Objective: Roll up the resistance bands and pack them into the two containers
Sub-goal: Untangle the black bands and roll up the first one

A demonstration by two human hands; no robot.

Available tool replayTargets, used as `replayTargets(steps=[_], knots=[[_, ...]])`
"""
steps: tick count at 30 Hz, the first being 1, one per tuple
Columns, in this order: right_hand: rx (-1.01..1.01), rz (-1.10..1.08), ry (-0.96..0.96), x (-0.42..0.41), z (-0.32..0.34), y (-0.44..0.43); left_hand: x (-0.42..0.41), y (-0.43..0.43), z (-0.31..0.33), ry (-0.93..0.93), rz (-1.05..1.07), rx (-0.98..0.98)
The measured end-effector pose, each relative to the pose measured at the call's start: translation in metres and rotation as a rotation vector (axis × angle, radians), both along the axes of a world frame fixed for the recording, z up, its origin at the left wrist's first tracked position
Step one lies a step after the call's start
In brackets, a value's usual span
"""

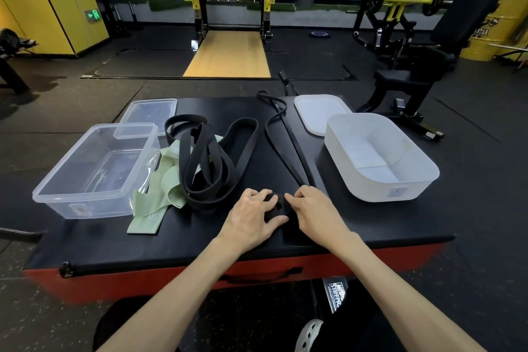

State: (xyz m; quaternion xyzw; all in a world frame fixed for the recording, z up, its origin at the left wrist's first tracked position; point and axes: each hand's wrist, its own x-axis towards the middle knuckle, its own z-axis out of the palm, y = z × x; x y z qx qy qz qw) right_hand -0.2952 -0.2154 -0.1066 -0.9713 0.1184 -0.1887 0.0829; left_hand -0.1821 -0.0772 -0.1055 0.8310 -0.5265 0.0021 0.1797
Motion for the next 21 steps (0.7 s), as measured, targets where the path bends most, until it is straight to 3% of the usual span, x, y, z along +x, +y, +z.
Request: replayTargets(steps=[7, 14, 21], knots=[[0.167, -0.075, 0.087, -0.001, 0.01, 0.01, -0.006, -0.001, -0.003, 0.016, 0.033, -0.061], [0.133, -0.064, 0.057, 0.0, 0.008, 0.009, 0.025, 0.0, 0.029, 0.082, -0.259, 0.183], [0.099, 0.002, 0.027, -0.008, 0.005, -0.002, 0.034, -0.007, 0.027, 0.116, -0.391, 0.195]])
